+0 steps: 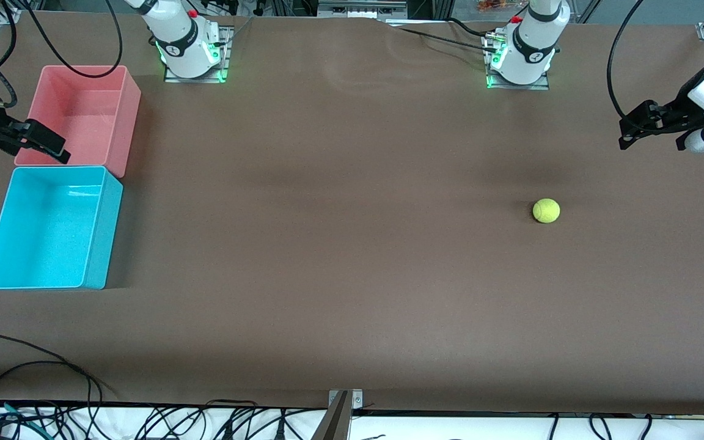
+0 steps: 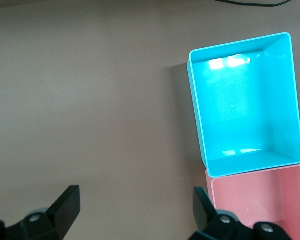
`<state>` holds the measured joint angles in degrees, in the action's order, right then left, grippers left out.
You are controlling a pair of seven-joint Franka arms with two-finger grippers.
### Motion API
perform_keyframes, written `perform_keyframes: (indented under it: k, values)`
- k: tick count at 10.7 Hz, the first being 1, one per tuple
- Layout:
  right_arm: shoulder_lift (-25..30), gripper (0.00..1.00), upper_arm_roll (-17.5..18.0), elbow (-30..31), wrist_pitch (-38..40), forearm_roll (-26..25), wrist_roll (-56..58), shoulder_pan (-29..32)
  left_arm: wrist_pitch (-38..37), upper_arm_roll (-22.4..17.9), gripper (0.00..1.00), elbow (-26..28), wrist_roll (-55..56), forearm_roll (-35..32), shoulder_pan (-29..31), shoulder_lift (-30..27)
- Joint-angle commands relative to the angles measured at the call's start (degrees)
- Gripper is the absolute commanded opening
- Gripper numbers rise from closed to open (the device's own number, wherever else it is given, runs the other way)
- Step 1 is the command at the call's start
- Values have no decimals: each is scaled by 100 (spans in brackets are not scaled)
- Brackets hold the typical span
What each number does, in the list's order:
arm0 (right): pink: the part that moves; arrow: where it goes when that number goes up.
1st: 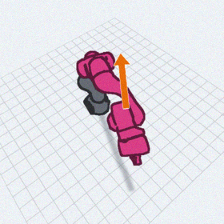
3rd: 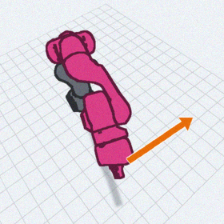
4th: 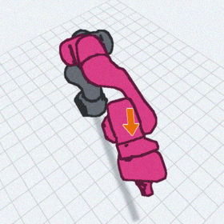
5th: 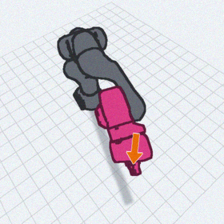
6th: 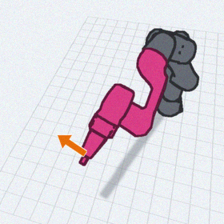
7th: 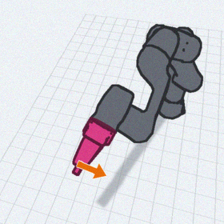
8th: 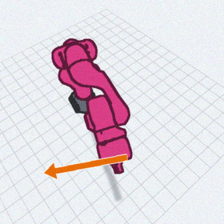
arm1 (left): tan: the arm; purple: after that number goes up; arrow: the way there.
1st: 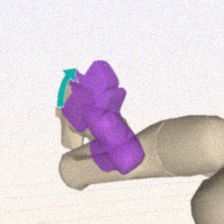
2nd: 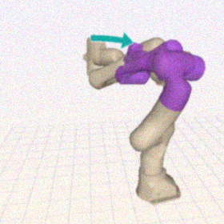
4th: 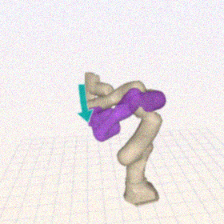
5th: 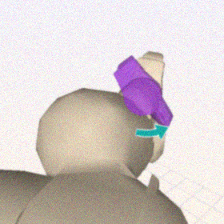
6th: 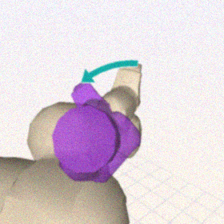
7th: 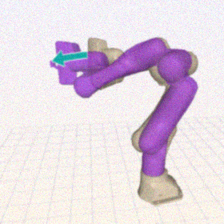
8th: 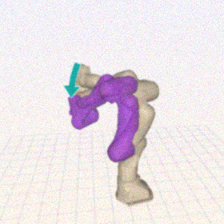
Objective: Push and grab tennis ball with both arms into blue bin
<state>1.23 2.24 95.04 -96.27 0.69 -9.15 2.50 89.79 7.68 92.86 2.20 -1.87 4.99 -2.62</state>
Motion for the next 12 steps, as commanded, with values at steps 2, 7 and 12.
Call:
perform_keyframes:
  k: [2, 7, 12]
  values:
    - [-53, 100, -22, -143, 47, 115, 63, -13, -189, 102, 100, 40, 149, 20, 55, -169]
    - [-53, 100, -30, -143, 47, 124, 63, -13, -216, 111, 100, 21, 175, 20, 20, -177]
    - [-53, 100, -30, -143, 47, 124, 54, -13, -217, 120, 100, 13, 167, 20, 20, -177]
